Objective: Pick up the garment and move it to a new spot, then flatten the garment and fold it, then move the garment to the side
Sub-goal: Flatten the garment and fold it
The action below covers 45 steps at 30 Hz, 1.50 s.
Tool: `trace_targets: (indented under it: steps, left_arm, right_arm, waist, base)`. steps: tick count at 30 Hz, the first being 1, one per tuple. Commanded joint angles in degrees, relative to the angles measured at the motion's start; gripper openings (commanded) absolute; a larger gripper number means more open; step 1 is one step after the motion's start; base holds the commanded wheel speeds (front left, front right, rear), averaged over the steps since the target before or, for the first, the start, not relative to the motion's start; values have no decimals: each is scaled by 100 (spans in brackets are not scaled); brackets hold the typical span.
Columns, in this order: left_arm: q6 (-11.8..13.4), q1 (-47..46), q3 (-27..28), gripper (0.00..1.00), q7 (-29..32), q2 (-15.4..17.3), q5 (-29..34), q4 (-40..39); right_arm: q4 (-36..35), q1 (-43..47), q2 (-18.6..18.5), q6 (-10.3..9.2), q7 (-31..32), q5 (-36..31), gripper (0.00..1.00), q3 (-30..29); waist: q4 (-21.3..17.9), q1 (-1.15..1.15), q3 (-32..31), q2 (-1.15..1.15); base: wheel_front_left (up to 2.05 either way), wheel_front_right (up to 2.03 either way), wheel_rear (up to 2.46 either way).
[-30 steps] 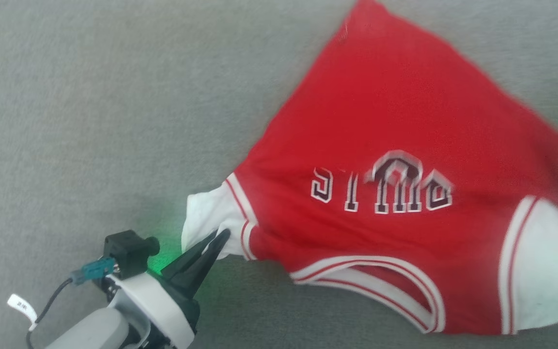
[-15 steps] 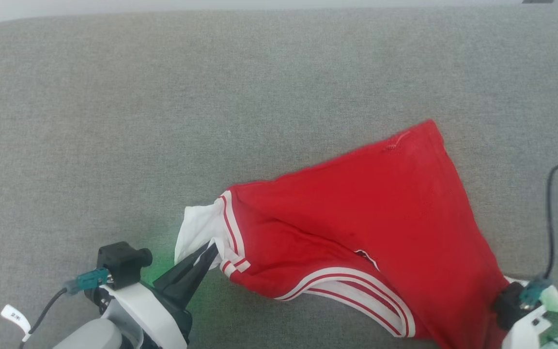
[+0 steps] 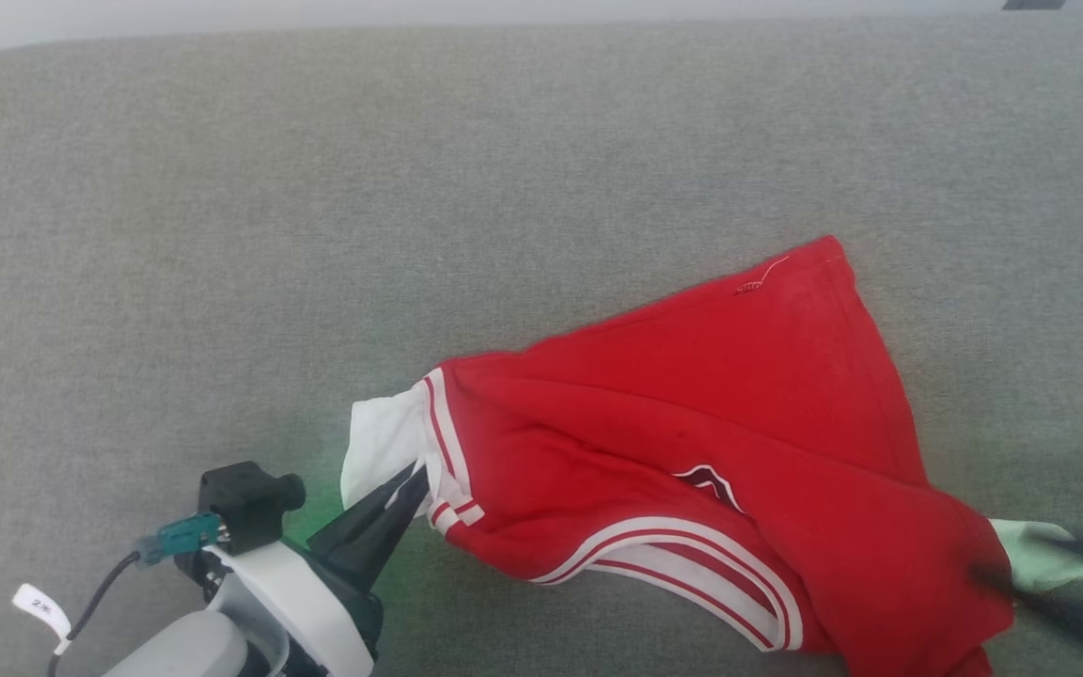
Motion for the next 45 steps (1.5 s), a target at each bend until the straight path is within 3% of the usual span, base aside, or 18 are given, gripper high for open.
trace_targets:
  steps: [1,5,11,17,26,27,28,29,30,34,39,43,45]
  left_arm:
    - [17,29,29,0,3,-63,35,-28]
    - [17,-131,7,0,3,-166,89,-56]
    - [17,-399,-118,0,3,-309,117,-59]
    - [17,-593,-177,0,3,-454,136,-38]
    - [17,-758,-214,0,3,-640,146,61]
    - [17,-765,-209,0,3,-640,137,69]
    - [17,-772,-204,0,3,-640,130,75]
    - [17,-776,-197,0,3,-637,121,81]
    - [17,-777,-192,0,3,-633,111,88]
    - [17,-802,-203,0,3,-586,57,82]
    - [17,-1253,-390,0,3,-322,-354,-57]
    - [17,-1849,-645,0,5,-86,-682,-92]
    - [17,-2741,-955,0,134,228,-997,52]
  right_arm:
    - [-201,-251,-25,0,-45,138,100,-400]
    - [-45,-1104,-12,0,-327,-227,100,-736]
    - [923,-2720,179,0,-472,-853,100,176]
    - [1985,-3694,279,0,-300,-1124,100,952]
    - [3089,-4239,206,1,-137,-1057,100,2226]
    - [3128,-4251,194,1,-162,-1011,53,2310]
    - [3147,-4270,173,1,-199,-972,44,2371]
    - [3179,-4292,162,1,-248,-928,15,2398]
    - [3194,-4337,150,1,-314,-909,0,2434]
    - [3266,-4523,203,0,-696,-767,0,2386]
    - [3654,-4943,383,-4,-1354,-632,0,1842]
    - [4010,-5298,516,-4,-1712,-802,0,1461]
    - [4301,-5841,689,-3,-1951,-921,0,1165]
  waist:
    - [44,0,37,0]
    - [183,0,174,0]
    - [477,0,464,0]
    - [711,0,744,0]
    - [880,0,950,0]
    - [874,0,949,0]
    - [864,0,946,0]
    - [848,0,940,0]
    - [831,0,931,0]
    - [731,0,864,0]
    - [552,0,743,0]
    - [450,0,750,0]
    - [307,0,858,0]
  base:
    - [0,0,0]
    - [0,0,0]
    - [0,0,0]
    - [0,0,0]
    - [0,0,0]
    - [0,0,0]
    - [0,0,0]
    - [0,0,0]
    - [0,0,0]
    - [0,0,0]
    - [0,0,0]
    - [0,0,0]
    - [0,0,0]
